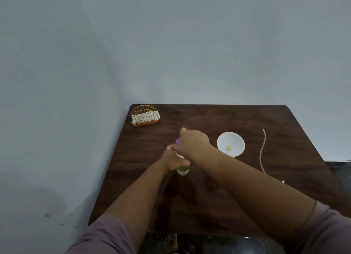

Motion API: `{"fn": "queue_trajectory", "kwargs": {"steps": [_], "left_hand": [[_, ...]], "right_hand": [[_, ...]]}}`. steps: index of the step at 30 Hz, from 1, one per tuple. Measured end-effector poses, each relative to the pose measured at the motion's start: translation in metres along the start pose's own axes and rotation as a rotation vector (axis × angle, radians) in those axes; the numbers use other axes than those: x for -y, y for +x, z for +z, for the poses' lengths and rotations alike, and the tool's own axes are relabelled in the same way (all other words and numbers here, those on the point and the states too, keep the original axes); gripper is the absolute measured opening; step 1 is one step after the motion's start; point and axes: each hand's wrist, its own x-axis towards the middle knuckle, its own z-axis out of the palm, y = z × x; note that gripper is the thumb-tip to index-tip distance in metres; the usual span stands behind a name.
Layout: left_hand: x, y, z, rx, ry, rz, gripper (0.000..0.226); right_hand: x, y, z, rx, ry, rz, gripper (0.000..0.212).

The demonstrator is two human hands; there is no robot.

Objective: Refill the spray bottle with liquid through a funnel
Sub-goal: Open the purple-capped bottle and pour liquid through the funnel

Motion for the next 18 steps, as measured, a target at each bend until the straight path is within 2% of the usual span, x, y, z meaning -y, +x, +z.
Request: {"fn": "queue_trajectory", "kwargs": {"steps": [2,4,6,8,10,12,14,17,18], "left_hand": [[0.002,0.002,-0.001,-0.009,-0.002,-0.021,0.040],[0.002,0.003,-0.001,0.008,0.020,0.004,0.040],[0.002,0.003,-0.001,0.016,0.035,0.028,0.039],[0.002,0.003,-0.001,0.010,0.007,0.012,0.040],[0.003,0.001,0.000,0.000,-0.021,0.024,0.044],[0.006,0.003,0.001,-0.016,-0.016,0.007,0.046],[0.006,0.003,0.001,-0.025,-0.011,0.006,0.052],[0.005,0.002,0.001,-0.019,0.060,0.025,0.044],[0.006,0.003,0.001,-0.028,0.039,0.017,0.038]], "right_hand": [[0.002,0.001,-0.010,0.219,-0.085,-0.073,0.039],[0.000,0.003,-0.023,0.302,-0.126,-0.190,0.057],[0.000,0.001,-0.032,0.252,-0.055,-0.279,0.066],[0.002,0.001,-0.029,0.162,0.059,-0.234,0.062],[0.007,0.008,-0.022,0.090,0.130,-0.010,0.062],[0.010,0.009,-0.018,0.191,0.026,0.088,0.056],[0.010,0.008,-0.022,0.336,-0.103,-0.015,0.042],[0.005,0.003,-0.032,0.319,-0.055,-0.213,0.067],[0.006,0.002,-0.033,0.260,0.009,-0.217,0.065]]}}
